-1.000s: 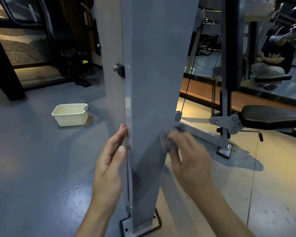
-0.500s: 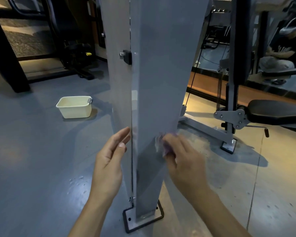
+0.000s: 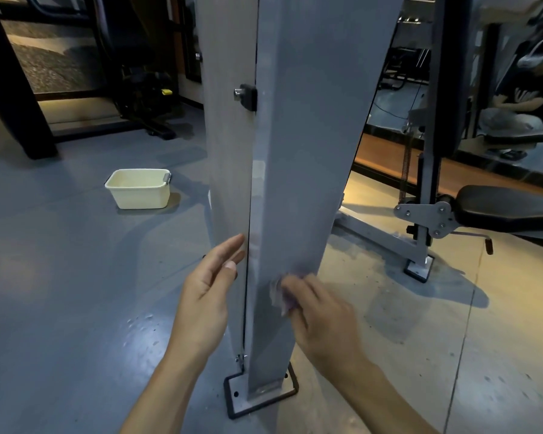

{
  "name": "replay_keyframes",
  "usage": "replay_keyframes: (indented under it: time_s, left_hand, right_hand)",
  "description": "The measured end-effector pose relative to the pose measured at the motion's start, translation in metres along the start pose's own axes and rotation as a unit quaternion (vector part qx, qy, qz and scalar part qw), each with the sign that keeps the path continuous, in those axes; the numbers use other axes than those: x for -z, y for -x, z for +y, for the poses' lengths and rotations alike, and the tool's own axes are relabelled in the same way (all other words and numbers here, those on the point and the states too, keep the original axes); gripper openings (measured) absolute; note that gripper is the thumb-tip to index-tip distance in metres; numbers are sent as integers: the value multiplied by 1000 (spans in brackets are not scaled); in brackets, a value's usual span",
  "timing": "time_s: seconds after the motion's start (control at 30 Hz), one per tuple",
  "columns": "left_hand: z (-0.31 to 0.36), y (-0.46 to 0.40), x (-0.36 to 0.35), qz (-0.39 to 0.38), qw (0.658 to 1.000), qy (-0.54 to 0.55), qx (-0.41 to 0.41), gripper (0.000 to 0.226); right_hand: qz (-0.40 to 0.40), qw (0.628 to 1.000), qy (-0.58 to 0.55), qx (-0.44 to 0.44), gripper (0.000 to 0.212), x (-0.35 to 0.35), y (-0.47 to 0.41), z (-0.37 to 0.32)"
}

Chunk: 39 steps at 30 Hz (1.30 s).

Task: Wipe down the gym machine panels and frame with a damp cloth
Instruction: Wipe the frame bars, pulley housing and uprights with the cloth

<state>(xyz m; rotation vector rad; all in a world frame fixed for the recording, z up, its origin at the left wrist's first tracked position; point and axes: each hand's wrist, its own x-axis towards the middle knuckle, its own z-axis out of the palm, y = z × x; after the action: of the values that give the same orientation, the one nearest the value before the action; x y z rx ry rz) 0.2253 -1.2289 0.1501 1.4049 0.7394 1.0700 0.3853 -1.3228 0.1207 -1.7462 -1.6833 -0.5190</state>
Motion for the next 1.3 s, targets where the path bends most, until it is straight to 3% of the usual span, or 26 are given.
replay_keyframes:
  time_s: [0.07, 0.13, 0.27, 0.37, 0.5, 0.63, 0.73, 0.8, 0.87, 0.93, 1.0, 1.07, 1.23, 1.3]
  left_hand:
    - [0, 1, 1, -2, 1000, 0, 1, 41]
    - [0, 0, 3, -1, 1000, -3, 3, 41]
    - [0, -1, 3, 0, 1000, -10, 5, 42]
    - [2, -3, 4, 3, 1000, -2, 9, 42]
    - [4, -5, 5, 11, 1000, 6, 20, 42]
    - [7, -9, 9, 36, 998, 28, 34, 42]
    - [9, -12, 9, 49, 997, 41, 38, 42]
    - [8, -13, 11, 58, 996, 47, 46, 41]
    - [8, -13, 13, 70, 995, 49, 58, 41]
    - [10, -12, 16, 79, 994, 49, 63, 41]
    - [12, -11, 19, 85, 993, 48, 64, 40]
    - [13, -10, 23, 85, 994, 43, 59, 40]
    - [15, -11, 25, 79, 994, 38, 60, 40]
    - [14, -11, 23, 76, 994, 39, 62, 40]
  right_hand:
    - [-27, 999, 32, 21, 29, 4, 1, 0]
    - [13, 1000, 22, 13, 19, 20, -20, -6]
    - [104, 994, -18, -2, 21, 43, -57, -17]
    - [73, 997, -24, 9, 26, 28, -41, -23]
    - [-1, 995, 70, 77, 26, 7, -11, -18]
    - [78, 989, 89, 91, 10, 29, -47, -35]
    - [113, 987, 65, 95, 18, 29, -67, -47]
    - [75, 990, 75, 91, 21, 12, -55, -50]
    - [-20, 992, 90, 83, 10, -11, -26, -46]
    - [-123, 986, 96, 60, 17, -32, 4, -41]
    - [-157, 980, 102, 64, 6, -45, 13, -41]
    - [-117, 989, 77, 53, 13, -43, -1, -44]
    - [67, 995, 56, 54, 20, 9, -57, -57]
    - [70, 993, 82, 45, 21, 5, -55, -59]
